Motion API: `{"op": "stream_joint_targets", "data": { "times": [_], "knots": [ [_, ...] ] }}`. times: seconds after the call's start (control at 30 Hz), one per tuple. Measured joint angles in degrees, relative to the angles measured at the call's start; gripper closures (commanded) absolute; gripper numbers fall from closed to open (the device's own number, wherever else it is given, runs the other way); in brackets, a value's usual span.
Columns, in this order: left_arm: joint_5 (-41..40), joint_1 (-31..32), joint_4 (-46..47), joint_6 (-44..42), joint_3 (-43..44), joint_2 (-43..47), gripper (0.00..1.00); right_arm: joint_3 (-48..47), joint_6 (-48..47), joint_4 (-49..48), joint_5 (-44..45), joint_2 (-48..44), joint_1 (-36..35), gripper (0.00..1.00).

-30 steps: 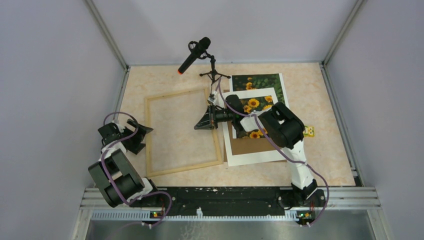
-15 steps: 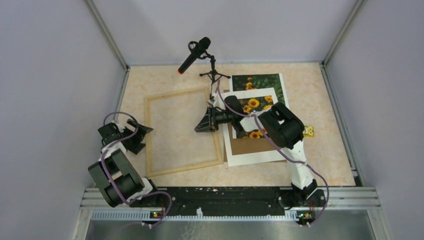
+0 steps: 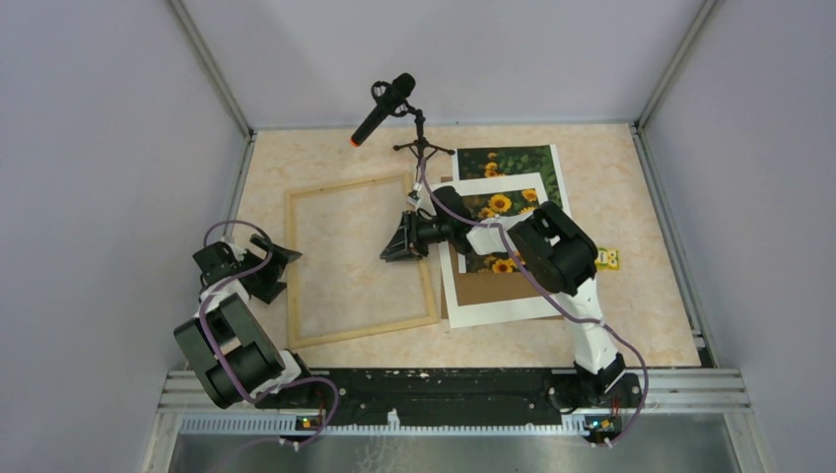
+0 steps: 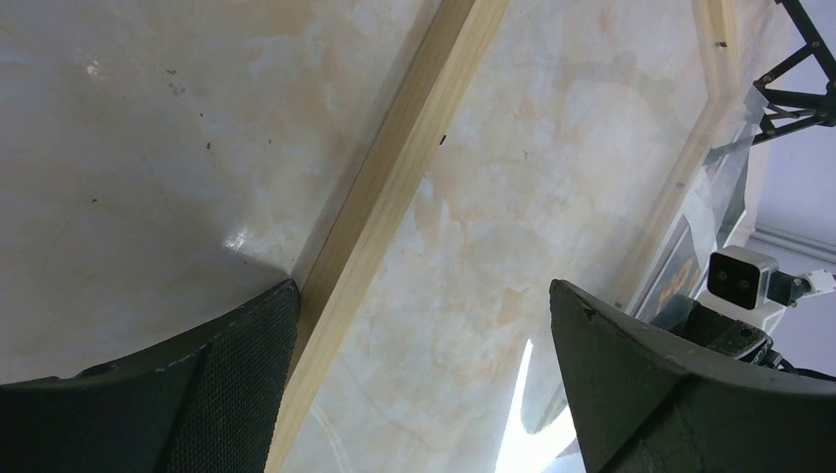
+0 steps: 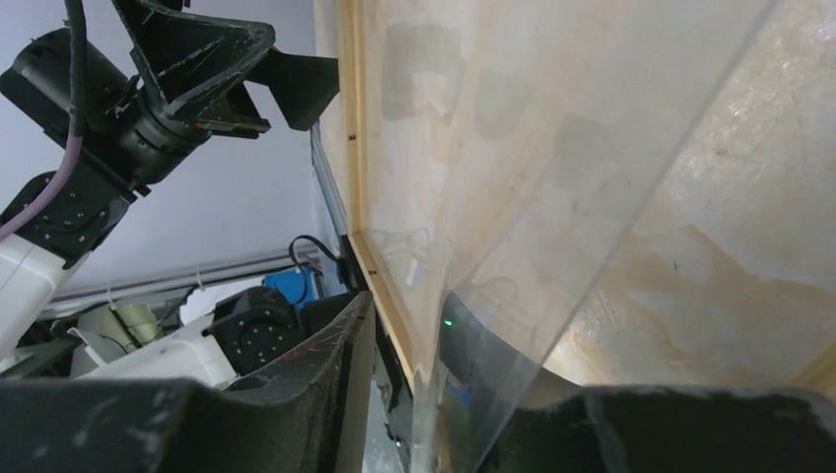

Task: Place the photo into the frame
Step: Place the photo frame item in the photo frame.

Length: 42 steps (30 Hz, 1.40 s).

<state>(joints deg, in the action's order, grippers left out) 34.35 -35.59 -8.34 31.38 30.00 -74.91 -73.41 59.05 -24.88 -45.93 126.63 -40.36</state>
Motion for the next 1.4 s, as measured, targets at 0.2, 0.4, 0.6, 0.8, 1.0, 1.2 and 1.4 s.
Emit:
{"op": "stream_joint_targets", "data": {
  "times": [0.2,0.4,0.6,0.8,1.0,1.2,1.4],
  "knots": [
    [-0.26,0.00,0.44,-0.04,0.00,0.00,0.02,-0.20,1.77,-0.74,0.39,-0.02,-0.15,1.00],
    [-0.33,0.00,0.59,-0.09,0.00,0.00,0.02,-0.07,7.91,-7.93,-2.19,-0.02,0.00,1.00],
    [-0.28,0.00,0.61,-0.07,0.00,0.00,0.02,0.09,14.47,-18.38,-5.05,0.00,0.02,1.00],
    [-0.28,0.00,0.61,-0.07,0.00,0.00,0.02,0.66,16.98,-22.58,-6.29,0.20,0.02,1.00],
    [-0.31,0.00,0.61,-0.07,0.00,0.00,0.02,0.66,15.58,-21.22,-6.43,0.33,0.02,1.00],
    [-0.31,0.00,0.63,-0.07,0.00,0.00,0.02,0.66,12.33,-17.77,-6.45,0.66,0.02,1.00],
    [-0.31,0.00,0.66,-0.09,0.00,0.00,0.02,0.61,9.81,-15.21,-6.43,1.64,0.17,1.00]
  ]
}}
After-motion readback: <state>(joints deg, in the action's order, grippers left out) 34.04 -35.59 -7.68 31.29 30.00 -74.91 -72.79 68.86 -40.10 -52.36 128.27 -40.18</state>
